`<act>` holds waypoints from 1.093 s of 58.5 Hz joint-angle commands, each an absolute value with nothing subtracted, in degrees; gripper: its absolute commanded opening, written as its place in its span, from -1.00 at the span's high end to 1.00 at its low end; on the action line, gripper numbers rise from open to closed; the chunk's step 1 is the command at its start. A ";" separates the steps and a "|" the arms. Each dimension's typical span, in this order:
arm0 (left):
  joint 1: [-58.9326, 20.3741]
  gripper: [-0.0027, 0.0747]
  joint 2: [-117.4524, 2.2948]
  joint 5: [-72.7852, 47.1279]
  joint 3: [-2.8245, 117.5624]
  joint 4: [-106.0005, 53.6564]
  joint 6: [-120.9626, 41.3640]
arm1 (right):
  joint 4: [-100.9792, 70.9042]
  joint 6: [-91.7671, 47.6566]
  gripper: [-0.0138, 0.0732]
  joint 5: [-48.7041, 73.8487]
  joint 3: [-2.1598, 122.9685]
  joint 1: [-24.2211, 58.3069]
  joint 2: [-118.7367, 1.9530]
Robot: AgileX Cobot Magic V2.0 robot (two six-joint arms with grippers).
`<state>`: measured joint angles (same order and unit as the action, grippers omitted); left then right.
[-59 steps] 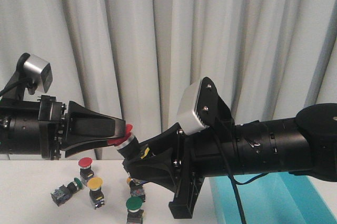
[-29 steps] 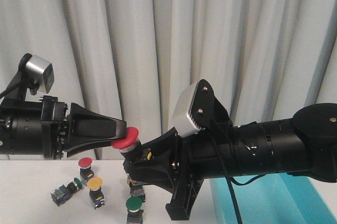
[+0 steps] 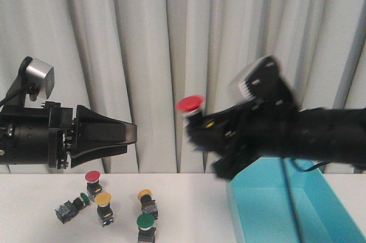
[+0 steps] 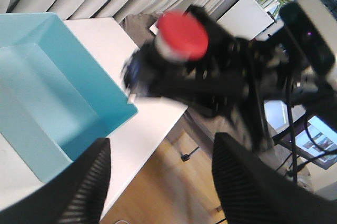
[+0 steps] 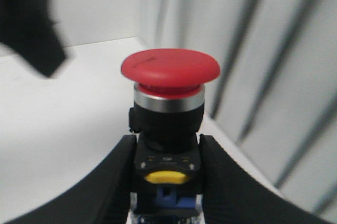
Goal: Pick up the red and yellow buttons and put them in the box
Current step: 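Carry the red button with the right gripper into the blue box and release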
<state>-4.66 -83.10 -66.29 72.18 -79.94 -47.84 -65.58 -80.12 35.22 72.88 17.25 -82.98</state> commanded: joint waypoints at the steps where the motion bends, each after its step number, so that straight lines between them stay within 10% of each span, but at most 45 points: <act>1: -4.73 -0.17 -81.05 -66.25 73.82 -83.28 -47.88 | -65.50 -75.38 0.70 32.72 74.57 11.59 -79.94; 16: -4.73 -0.17 -81.05 -65.76 73.82 -77.36 -47.88 | -49.15 -57.19 0.69 33.01 74.30 -0.25 -83.88; 64: -4.73 -0.02 -81.05 -65.53 73.82 -72.05 -47.71 | -40.29 -46.69 0.66 18.03 78.08 -0.58 -119.24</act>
<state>-4.66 -83.10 -65.74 72.18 -68.04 -47.84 -40.06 -47.62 19.79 76.10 -0.35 -121.56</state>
